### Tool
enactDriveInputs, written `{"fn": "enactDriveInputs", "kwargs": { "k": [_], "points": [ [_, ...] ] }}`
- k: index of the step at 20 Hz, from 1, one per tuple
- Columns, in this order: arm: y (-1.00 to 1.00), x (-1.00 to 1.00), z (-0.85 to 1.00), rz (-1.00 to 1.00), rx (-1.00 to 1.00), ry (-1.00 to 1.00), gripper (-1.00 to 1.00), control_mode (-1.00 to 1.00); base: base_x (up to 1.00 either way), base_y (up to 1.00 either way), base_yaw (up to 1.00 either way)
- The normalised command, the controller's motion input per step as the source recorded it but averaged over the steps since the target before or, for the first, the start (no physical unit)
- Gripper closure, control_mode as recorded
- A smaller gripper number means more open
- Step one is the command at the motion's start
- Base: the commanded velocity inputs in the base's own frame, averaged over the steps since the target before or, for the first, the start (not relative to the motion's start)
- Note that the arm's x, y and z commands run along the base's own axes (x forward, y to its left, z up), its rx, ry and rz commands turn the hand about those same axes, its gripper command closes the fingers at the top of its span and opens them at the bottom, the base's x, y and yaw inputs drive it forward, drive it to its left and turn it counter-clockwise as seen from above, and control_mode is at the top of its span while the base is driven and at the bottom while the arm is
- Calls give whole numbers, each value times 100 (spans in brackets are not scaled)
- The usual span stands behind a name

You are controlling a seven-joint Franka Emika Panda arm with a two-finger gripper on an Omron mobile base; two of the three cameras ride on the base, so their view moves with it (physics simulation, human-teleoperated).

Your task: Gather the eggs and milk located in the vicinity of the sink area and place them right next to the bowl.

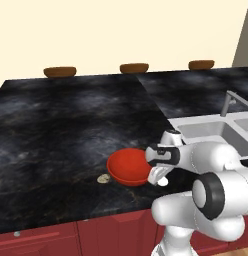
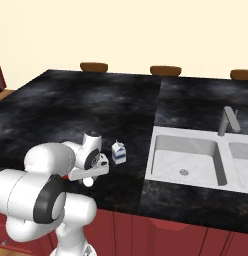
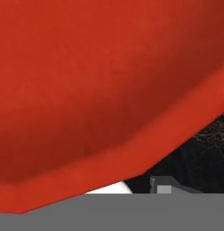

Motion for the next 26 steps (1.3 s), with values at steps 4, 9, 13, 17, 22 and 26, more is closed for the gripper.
{"fn": "enactDriveInputs", "kwargs": {
  "k": [4, 9, 13, 17, 22, 26],
  "points": [
    [12, 0, -16, 0, 0, -1, -100, -100, 0, 0, 0],
    [1, -7, 0, 0, 0, -11, -100, -100, 0, 0, 0],
    [-5, -52, 0, 0, 0, -6, -100, -100, 0, 0, 0],
    [-4, -57, 61, 0, 0, -12, -100, -100, 0, 0, 0],
    [-2, -48, 91, 0, 0, -33, -100, -100, 0, 0, 0],
    [-27, -73, 23, 0, 0, -34, -100, -100, 0, 0, 0]
  ]
}}
